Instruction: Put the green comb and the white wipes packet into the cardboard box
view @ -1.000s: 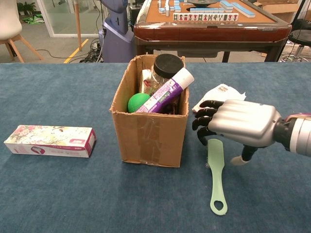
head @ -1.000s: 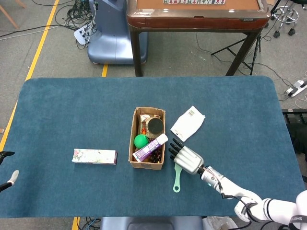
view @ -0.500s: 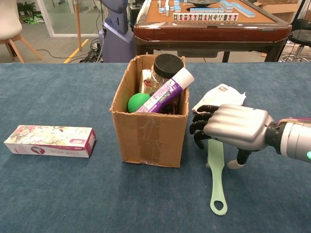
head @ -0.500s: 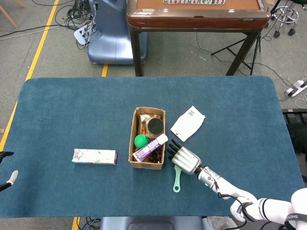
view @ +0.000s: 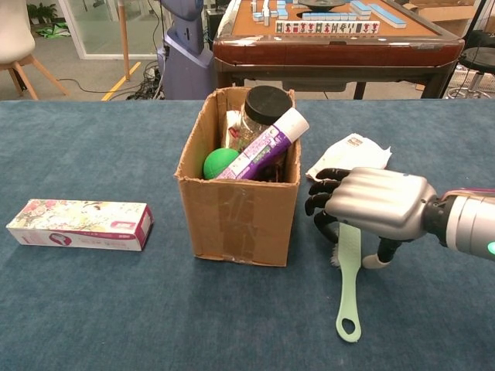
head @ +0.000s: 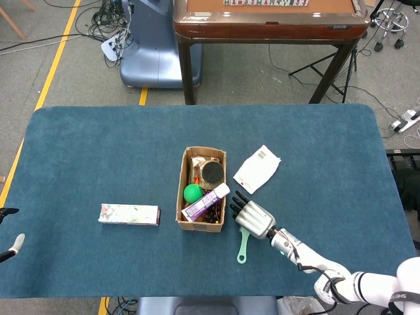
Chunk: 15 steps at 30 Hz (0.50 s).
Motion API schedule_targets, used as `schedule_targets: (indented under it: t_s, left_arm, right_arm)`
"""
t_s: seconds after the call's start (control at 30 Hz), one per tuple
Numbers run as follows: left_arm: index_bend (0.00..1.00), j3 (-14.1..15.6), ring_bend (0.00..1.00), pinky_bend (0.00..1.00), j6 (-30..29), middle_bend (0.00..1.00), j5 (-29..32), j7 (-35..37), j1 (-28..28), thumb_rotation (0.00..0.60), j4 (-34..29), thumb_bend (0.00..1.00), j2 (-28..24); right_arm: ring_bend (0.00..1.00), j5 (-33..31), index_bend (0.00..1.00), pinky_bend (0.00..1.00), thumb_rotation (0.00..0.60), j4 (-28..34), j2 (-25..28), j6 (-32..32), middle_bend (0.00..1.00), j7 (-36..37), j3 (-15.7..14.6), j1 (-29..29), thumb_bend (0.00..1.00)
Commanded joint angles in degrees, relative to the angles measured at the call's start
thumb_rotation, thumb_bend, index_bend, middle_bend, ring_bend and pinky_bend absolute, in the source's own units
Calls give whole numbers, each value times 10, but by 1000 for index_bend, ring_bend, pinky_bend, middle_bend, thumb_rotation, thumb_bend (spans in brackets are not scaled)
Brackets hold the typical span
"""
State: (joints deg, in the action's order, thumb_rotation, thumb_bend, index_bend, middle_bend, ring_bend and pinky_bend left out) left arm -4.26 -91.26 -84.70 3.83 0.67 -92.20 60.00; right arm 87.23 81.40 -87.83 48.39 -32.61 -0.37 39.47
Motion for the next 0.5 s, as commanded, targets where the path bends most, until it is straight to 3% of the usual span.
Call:
schedule_targets:
  t_s: [0.03,0.5]
  left_arm:
    - [300,0,231,407,0,322,0,0,0,600,0,279,0]
    - [300,1,231,407,0,322,-3,2,-1,600,0,279,-1]
  right_arm:
    - [98,-1,517,74,600,-1,-1,1,227,0,-1,1,153]
    - [99,1,529,74,600,-20,-18,12,258,-10,-5,4,166]
